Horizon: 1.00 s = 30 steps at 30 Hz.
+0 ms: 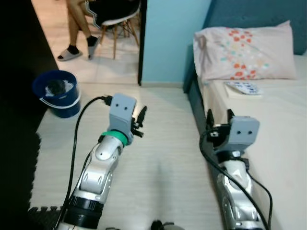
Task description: Clean up the room
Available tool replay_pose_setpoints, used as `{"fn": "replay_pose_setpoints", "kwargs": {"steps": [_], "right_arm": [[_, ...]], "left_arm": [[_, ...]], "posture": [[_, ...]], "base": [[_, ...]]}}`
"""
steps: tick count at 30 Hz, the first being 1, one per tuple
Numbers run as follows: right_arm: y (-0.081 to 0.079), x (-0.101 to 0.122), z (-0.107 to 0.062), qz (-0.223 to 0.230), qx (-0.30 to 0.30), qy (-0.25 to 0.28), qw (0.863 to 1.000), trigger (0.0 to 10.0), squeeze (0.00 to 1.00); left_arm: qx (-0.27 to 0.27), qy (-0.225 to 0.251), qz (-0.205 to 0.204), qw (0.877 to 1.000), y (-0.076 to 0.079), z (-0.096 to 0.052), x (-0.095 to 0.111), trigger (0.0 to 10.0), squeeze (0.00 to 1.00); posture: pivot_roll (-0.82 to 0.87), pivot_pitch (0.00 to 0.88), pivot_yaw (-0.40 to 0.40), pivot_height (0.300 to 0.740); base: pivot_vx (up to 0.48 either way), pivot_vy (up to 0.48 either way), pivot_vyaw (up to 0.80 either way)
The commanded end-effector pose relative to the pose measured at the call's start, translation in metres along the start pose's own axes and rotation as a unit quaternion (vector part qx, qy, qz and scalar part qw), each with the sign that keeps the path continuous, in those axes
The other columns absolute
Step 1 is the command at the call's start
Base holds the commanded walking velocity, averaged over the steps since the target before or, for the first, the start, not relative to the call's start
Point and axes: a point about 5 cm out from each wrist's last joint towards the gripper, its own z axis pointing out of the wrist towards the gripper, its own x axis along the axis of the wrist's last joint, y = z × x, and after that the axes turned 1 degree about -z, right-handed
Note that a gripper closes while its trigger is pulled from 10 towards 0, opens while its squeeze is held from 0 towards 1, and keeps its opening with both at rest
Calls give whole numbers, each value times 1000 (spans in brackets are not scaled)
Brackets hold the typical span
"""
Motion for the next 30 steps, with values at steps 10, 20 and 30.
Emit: {"fn": "replay_pose_setpoints", "kwargs": {"steps": [10, 20, 30], "right_arm": [[7, -6, -3, -3, -16, -15, 1000, 10000, 0], [9, -7, -4, -3, -20, -18, 1000, 10000, 0], [10, -10, -5, -3, -24, -25, 999, 10000, 0]], "left_arm": [[-10, -12, -3, 1000, 6, -1, -6, 10000, 0], [-11, -13, -3, 1000, 6, -1, -6, 10000, 0], [-10, -17, -2, 1000, 5, -1, -9, 10000, 0]], "posture": [[-10, 96, -4, 716], [-10, 97, -4, 716], [-10, 97, -4, 716]], "base": [[-309, 0, 0], [-309, 0, 0], [-306, 0, 0]]}}
